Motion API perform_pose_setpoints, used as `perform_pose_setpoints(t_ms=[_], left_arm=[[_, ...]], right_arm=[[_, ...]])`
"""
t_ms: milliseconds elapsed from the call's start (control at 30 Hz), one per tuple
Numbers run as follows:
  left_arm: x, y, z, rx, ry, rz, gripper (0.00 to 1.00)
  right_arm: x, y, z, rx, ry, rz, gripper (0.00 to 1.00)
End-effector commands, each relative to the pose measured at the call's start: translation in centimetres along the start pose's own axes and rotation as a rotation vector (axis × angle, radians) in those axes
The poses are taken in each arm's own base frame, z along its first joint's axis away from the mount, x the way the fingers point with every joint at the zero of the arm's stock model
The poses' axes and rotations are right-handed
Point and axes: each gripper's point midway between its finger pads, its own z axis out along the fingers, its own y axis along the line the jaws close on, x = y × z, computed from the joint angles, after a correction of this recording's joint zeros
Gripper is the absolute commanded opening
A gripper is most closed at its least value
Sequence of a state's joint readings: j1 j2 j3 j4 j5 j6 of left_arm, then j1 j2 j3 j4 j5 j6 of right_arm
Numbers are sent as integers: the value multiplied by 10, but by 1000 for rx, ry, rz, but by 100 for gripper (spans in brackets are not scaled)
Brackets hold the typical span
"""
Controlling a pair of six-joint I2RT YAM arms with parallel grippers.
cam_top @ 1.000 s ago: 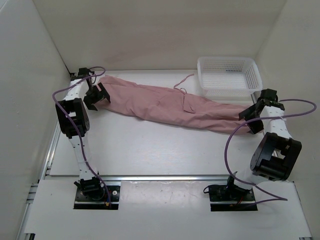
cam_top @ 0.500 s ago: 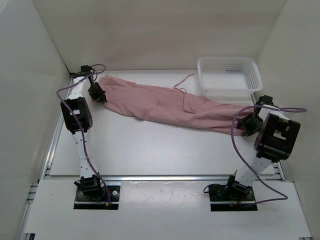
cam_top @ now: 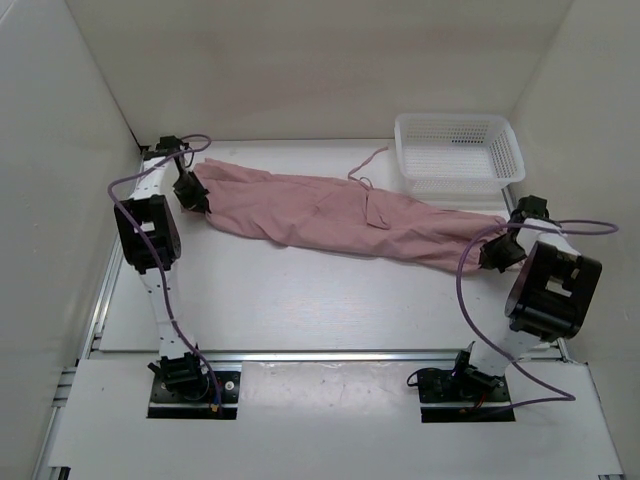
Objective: Fold and stack the trousers
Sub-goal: Fold the trousers
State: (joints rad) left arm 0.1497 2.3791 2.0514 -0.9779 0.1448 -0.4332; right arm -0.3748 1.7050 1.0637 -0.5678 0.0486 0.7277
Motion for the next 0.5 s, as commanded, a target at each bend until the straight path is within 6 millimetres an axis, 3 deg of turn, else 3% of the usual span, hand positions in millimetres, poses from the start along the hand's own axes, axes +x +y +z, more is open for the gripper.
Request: perform_pose_setpoints(t_ms=[0, 67, 100, 133, 167, 233, 267, 467], left_arm=[[-11, 8, -63, -10, -135, 18, 10], [6, 27, -60, -56, -117, -19, 10], [9, 32, -75, -53, -135, -29, 10], [14, 35, -77, -64, -142, -41, 10], [33, 49, -73, -87, -99, -57, 10], [40, 61, -90, -120, -138, -76, 10], [53, 79, -88, -181, -128, -88, 10], [66, 121, -123, -263, -207, -198, 10]], right_arm=[[19, -21, -20, 19, -1, -18, 1], [31, -35, -21, 44, 14, -36, 1], [32, -38, -27, 43, -1, -36, 1], [37, -41, -30, 38, 8, -62, 1], [41, -36, -37, 2, 5, -71, 1], [49, -39, -42, 3, 11, -69, 1], [54, -39, -46, -2, 12, -82, 1], [59, -59, -62, 78, 1, -84, 1]])
